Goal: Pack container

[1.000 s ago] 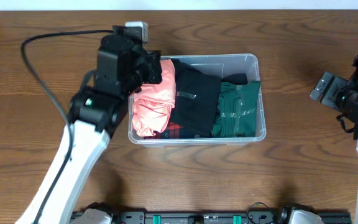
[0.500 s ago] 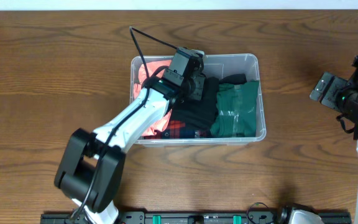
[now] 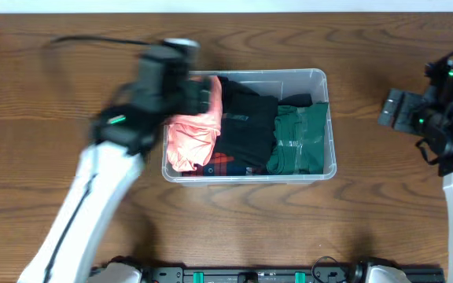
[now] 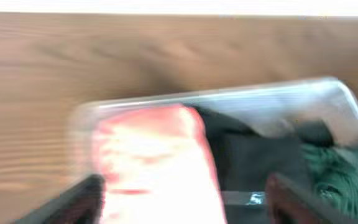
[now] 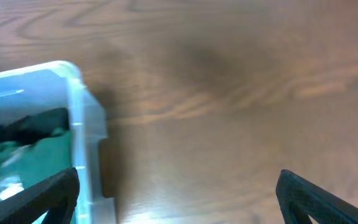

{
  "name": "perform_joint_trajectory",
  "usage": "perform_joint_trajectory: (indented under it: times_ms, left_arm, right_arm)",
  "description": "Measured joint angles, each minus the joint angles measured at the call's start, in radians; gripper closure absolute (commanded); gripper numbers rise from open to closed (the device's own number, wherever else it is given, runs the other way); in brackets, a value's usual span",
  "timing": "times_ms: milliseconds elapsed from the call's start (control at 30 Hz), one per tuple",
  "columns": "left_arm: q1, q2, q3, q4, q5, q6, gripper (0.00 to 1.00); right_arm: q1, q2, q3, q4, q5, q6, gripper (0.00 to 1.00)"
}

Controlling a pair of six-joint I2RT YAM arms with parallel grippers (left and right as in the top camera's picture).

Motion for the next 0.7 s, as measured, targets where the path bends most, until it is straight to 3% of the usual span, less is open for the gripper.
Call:
perform_joint_trajectory:
  times_ms: [167, 333, 533, 700]
  left_arm:
    - [0.228, -0.088, 0.006, -0.112, -0.044, -0.003, 0.02]
    - [0.346, -0.061, 0.005, -0.171, -0.053, -0.007, 0.02]
    - [0.393, -0.099, -0.005, -0.266, -0.056, -0.006, 0.02]
    - [0.393, -0.320, -0.101, -0.249, -0.055, 0.014, 0.02]
  right_arm:
    - [0.113, 0.045, 0.000, 0.050, -0.008, -0.073, 0.01]
    - [0.161, 0.135, 0.000, 0.139, -0.010, -0.108, 0.01]
    - [0.163, 0.126, -0.001, 0.097, -0.007, -0.114, 0.01]
    - [0.168, -0.069, -0.077, 0.131, -0.002, -0.114, 0.01]
